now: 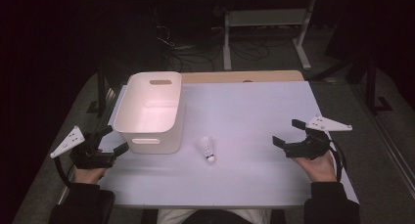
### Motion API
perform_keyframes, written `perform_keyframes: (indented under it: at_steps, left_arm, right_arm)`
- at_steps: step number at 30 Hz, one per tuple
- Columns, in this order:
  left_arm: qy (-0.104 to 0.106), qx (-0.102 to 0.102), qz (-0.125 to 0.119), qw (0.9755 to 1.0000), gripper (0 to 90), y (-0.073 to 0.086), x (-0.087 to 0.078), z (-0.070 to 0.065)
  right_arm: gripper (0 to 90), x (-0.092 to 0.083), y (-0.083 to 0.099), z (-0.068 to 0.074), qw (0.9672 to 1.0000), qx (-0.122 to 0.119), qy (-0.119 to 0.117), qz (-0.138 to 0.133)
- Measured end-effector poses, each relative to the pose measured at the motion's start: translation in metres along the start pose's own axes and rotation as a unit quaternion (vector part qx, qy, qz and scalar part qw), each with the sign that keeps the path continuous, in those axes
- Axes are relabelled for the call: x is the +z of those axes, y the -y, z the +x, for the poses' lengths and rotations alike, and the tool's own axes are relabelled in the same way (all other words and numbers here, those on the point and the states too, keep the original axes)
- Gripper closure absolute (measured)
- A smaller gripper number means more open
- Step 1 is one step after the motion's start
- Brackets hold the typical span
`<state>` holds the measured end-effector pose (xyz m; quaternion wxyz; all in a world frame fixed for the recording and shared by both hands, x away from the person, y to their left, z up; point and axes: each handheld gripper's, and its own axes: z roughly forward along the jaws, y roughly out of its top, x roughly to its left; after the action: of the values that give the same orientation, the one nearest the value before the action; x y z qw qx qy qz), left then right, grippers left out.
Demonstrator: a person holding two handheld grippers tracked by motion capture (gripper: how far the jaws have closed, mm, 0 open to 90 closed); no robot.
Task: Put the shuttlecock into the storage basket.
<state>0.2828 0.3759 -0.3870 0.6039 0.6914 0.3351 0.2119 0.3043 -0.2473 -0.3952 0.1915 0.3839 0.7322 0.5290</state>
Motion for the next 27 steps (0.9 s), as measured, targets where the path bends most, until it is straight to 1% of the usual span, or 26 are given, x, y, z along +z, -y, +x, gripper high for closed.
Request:
perform_keyframes:
  at_steps: [2,3,8,13,14,20,27]
  left_arm:
    - [0.0,0.0,0.0,1.0,0.0,0.0,0.0,0.0]
    - [0.001,-0.001,-0.001,1.0,0.0,0.0,0.0,0.0]
    - [0.0,-0.004,-0.003,1.0,0.0,0.0,0.001,0.001]
    - [0.0,-0.007,-0.007,1.0,0.0,-0.001,0.002,0.002]
    - [0.0,-0.006,-0.007,1.0,0.0,-0.001,0.002,0.002]
    - [0.0,-0.006,-0.008,1.0,0.0,-0.001,0.002,0.001]
    - [-0.003,-0.005,-0.006,1.0,0.0,-0.001,0.002,0.001]
  right_arm:
    - [0.0,0.0,-0.001,0.0,1.0,-0.002,0.001,0.002]
    - [0.0,0.0,-0.003,0.001,0.9999,-0.005,0.006,0.007]
    - [0.0,0.0,-0.011,0.006,0.9999,-0.012,0.005,0.01]
    - [0.0,0.002,-0.017,0.009,0.9997,-0.015,-0.001,0.018]
    - [0.0,0.005,-0.023,0.012,0.9994,-0.023,-0.009,0.023]
    - [0.0,0.01,-0.031,0.017,0.9989,-0.031,-0.013,0.033]
    - [0.0,0.018,-0.039,0.024,0.9978,-0.041,-0.025,0.046]
